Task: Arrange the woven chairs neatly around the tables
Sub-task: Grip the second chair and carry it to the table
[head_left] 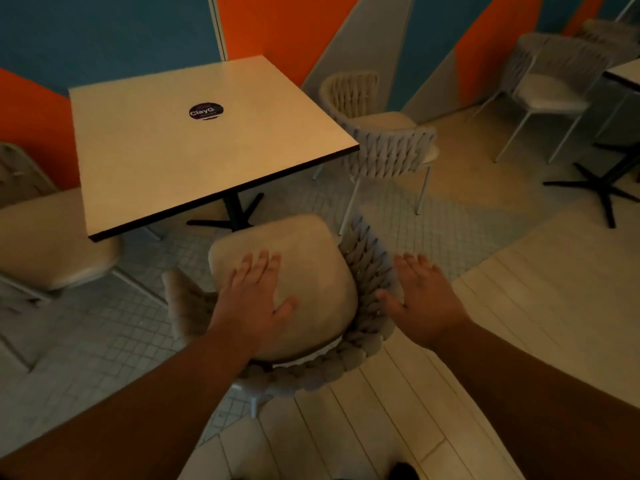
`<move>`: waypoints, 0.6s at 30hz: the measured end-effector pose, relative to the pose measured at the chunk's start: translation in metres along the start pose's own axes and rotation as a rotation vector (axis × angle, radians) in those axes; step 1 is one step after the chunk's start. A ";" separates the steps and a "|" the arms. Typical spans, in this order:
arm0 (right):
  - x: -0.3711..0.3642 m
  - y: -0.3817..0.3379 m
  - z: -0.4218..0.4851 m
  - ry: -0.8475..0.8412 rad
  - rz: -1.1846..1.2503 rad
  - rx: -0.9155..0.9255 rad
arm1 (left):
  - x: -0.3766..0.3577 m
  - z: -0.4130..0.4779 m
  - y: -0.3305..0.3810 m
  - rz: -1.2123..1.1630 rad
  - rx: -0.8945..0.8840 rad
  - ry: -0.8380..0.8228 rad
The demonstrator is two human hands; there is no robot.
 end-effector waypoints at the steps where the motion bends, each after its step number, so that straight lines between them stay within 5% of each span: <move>1: 0.011 0.012 0.005 -0.006 -0.002 0.024 | 0.002 0.008 0.015 -0.024 0.024 0.015; 18: 0.139 0.159 0.128 0.003 0.083 0.163 | 0.069 0.162 0.162 -0.057 0.157 0.164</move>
Point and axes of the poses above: each hand's wrist, its own z-axis towards the middle knuckle, its own x-axis out of the back of the hand, y = z × x, the point moved 7 cm from there along z, towards the middle knuckle, and after that the axes turned 12 degrees about -y, right-handed, at the moved point
